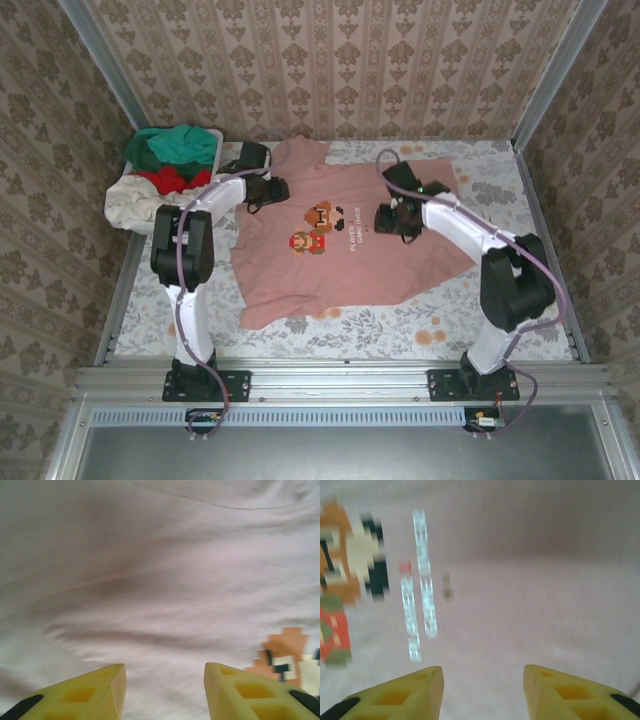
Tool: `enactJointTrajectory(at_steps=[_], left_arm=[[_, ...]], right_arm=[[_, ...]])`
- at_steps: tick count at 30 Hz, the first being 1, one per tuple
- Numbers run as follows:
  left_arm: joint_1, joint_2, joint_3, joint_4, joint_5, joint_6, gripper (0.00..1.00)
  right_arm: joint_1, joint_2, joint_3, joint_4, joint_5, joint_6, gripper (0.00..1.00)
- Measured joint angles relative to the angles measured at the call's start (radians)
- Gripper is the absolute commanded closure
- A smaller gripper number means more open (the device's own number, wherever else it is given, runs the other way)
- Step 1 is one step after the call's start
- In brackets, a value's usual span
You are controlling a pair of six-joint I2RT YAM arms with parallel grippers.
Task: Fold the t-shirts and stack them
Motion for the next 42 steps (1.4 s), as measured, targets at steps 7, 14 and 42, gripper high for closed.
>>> enactJointTrajectory(at_steps=[7,14,42], left_arm=[[0.024,0.183,0.14,-0.005,0.045,0.003,0.58],[0.082,0.2,0.163,0.002,0.056,0.003,0.58],[0.113,0.2,0.154,0.018,0.127,0.003,0.59]], right_arm=[[0.01,-0.089,-0.314,0.036,0.059,0.101,0.58],[0.032,-0.23,-0.48,0.026,0.082,0.182,0.59],[-0.189,0.074,-0.208,0.026,0.148,0.133,0.62]])
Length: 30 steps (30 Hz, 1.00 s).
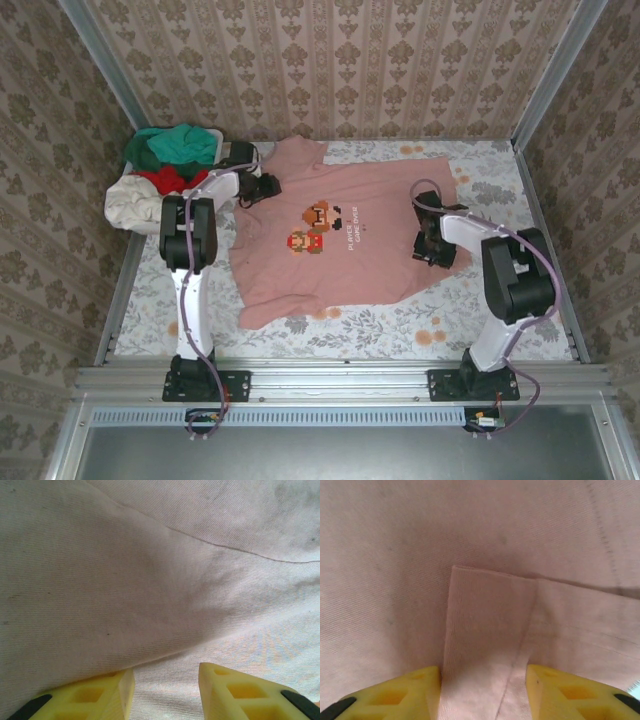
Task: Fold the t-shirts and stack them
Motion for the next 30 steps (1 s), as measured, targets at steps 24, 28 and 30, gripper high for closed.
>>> enactJointTrajectory(at_steps=[24,28,30], left_arm=[[0.037,0.006,-0.003,0.012,0.03,-0.004,0.69],[0.039,0.006,-0.003,0.012,0.033,-0.008,0.69],[0.04,0.008,-0.003,0.012,0.037,-0.008,0.69]], right_arm=[[-0.002,-0.47,-0.289,-0.126,0.032,-0.011,1.0],[0.021,-0.71,-0.398,-0.191,-0.021,0.053,0.69],[0.041,-0.776,-0.4,-0.219,-0.047,0.065,0.72]])
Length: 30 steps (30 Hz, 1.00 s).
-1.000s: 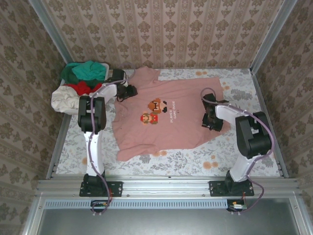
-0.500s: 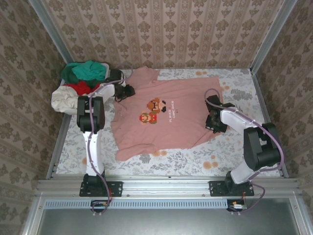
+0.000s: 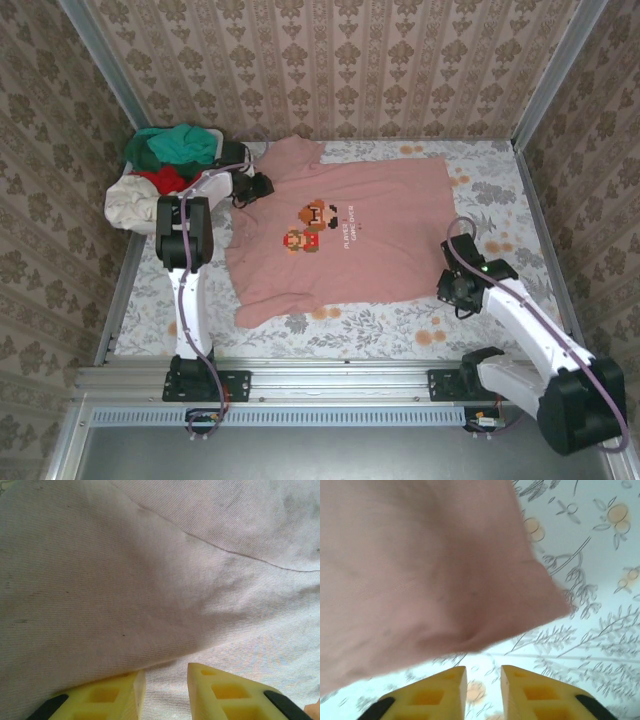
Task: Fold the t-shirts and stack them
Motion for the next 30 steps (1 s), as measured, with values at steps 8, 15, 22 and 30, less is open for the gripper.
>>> enactJointTrajectory(at_steps=[8,15,22,30], left_arm=[[0.0,0.0,0.002,-0.002,0.013,-0.004,0.58],[-0.002,-0.147,-0.138,-0.035,0.004,0.002,0.47],[-0.027,-0.554,-0.465,-0.018,-0.039,0.018,0.41],[-0.111,-0.447,-0.563,0.028,-0.066,0.019,0.48]], right_arm=[[0.022,0.008,0.149,-0.008,-0.001,0.005,0.66],[0.007,0.469,0.241,0.2,-0.038,-0.062,0.61],[-0.1,0.674,0.312,0.248,-0.057,-0.127,0.58],[0.383,0.46,0.261,0.474,0.04,-0.314,0.57]])
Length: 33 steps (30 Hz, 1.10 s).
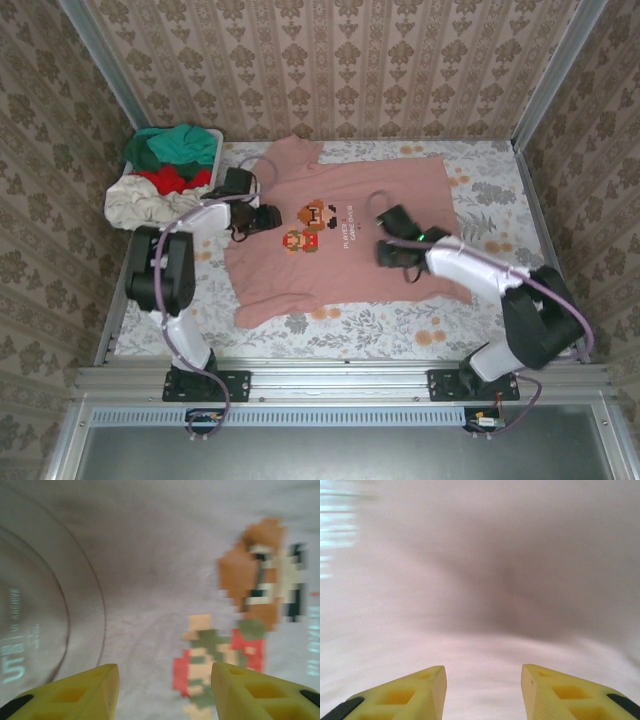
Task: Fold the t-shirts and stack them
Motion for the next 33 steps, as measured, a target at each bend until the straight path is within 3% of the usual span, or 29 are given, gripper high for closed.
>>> enactJointTrajectory(at_steps=[4,9,16,33], left_arm=[[0.01,0.071,0.05,0.016,-0.006,-0.005,0.49],[0.018,0.135,0.107,0.027,-0.011,-0.003,0.5],[0.026,0.146,0.115,0.037,-0.002,-0.003,0.5],[0.04,0.152,0.113,0.058,0.036,-0.003,0.51]], right_arm=[[0.327,-0.018,-0.022,0.211,-0.063,-0.127,0.63],[0.491,0.158,0.011,0.336,-0.157,-0.261,0.67],[0.517,0.401,0.174,0.314,-0.22,-0.403,0.7],[0.513,0.585,0.38,0.21,-0.251,-0.546,0.71]])
